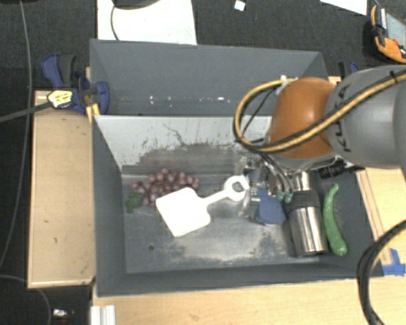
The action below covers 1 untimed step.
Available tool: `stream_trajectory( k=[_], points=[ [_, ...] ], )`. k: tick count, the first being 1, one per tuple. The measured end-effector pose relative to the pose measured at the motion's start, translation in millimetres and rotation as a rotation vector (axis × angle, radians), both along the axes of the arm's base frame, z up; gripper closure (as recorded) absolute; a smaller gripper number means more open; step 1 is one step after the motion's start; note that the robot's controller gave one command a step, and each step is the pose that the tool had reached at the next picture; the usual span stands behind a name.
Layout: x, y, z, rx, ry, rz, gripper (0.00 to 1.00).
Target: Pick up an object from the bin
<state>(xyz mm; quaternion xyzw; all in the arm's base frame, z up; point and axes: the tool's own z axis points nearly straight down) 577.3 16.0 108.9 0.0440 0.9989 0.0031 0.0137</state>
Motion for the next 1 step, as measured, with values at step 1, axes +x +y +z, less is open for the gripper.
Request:
stream_trajectory(
  k=[1],
  points=[
    [-16.8,-12.5,-4.9,0.007,-0.008,-0.241,1.00]
  ],
)
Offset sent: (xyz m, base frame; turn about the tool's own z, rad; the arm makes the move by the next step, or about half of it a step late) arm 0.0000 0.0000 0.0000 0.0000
